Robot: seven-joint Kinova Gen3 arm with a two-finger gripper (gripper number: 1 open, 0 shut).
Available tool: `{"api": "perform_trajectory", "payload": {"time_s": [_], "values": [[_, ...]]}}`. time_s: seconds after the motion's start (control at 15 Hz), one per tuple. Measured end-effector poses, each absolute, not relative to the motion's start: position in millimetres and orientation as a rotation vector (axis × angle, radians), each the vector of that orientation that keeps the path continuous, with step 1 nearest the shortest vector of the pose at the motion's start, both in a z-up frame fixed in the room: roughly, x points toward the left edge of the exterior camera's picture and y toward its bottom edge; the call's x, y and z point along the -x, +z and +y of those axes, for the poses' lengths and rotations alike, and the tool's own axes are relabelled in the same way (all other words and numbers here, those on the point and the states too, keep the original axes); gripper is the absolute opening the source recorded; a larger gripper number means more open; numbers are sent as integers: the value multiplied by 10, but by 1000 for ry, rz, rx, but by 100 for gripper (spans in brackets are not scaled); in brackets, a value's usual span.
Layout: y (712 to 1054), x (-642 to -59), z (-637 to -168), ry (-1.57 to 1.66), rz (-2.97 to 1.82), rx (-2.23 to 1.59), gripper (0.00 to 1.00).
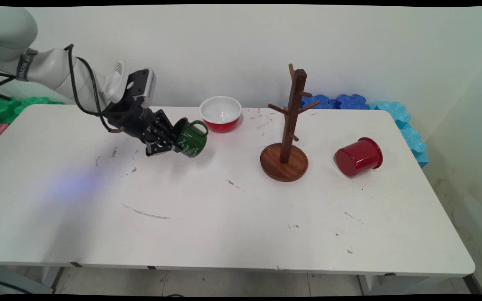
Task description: Place the picked object on the table
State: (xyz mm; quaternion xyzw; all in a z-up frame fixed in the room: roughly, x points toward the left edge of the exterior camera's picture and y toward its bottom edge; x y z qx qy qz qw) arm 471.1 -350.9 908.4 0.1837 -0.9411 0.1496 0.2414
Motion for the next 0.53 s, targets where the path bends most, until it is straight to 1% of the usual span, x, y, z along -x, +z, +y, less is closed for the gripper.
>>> {"api": "perform_trajectory", "payload": {"time_s": [0.53], "values": [[8942, -4765, -3655, 496, -2699, -444, 0]]}}
